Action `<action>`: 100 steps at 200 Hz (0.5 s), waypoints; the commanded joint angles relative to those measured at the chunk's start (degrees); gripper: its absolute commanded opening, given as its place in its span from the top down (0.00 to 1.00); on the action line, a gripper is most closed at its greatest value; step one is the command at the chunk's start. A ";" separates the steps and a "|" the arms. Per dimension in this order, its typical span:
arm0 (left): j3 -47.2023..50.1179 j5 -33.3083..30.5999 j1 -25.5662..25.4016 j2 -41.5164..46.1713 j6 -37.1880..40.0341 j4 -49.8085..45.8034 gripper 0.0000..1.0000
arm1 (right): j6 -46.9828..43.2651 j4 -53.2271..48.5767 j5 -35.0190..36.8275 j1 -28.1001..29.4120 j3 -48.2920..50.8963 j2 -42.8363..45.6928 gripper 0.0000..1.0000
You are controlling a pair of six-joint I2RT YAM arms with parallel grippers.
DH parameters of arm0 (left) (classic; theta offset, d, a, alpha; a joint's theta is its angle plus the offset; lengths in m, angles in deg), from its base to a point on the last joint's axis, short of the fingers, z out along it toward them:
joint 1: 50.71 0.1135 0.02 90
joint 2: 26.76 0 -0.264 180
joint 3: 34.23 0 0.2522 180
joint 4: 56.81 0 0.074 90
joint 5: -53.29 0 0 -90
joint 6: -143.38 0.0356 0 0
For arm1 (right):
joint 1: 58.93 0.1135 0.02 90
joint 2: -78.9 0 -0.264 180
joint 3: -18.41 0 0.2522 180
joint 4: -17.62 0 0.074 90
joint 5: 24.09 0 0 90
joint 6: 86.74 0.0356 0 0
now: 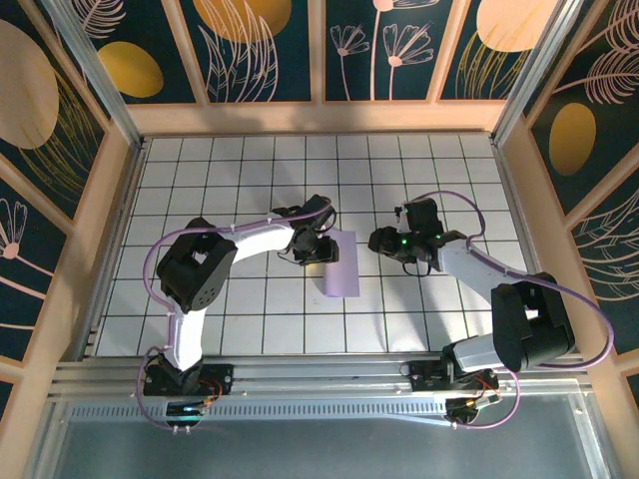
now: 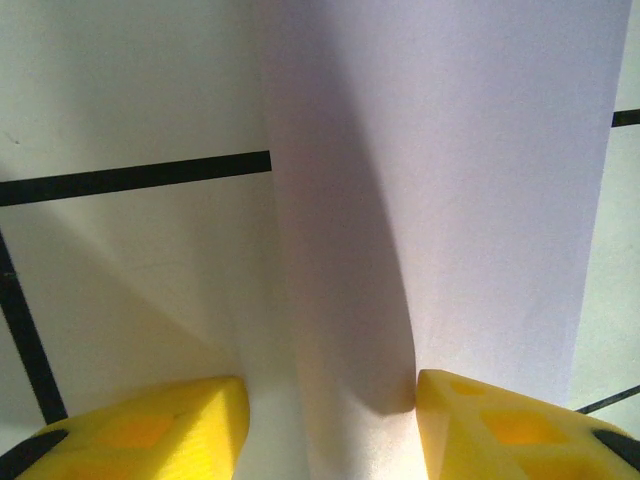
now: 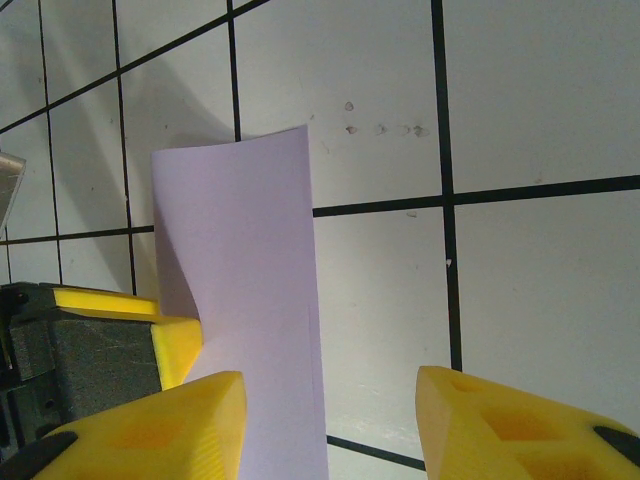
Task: Fold a paper plane with a square sheet of paper (fold left side to right side)
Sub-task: First fold in half a square sheet of paper at the center of the table.
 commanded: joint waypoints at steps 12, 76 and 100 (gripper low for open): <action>1.36 2.22 -2.39 -7.88 -1.25 2.34 0.49 | -0.92 -0.83 0.59 -0.38 0.11 0.48 0.51; 0.82 3.00 -2.39 -8.46 -1.26 2.51 0.48 | -1.01 -1.12 0.56 -0.34 -0.28 0.45 0.51; 0.82 2.82 -2.44 -8.53 -1.91 2.52 0.48 | -1.18 -1.44 0.77 -0.41 -0.51 0.60 0.51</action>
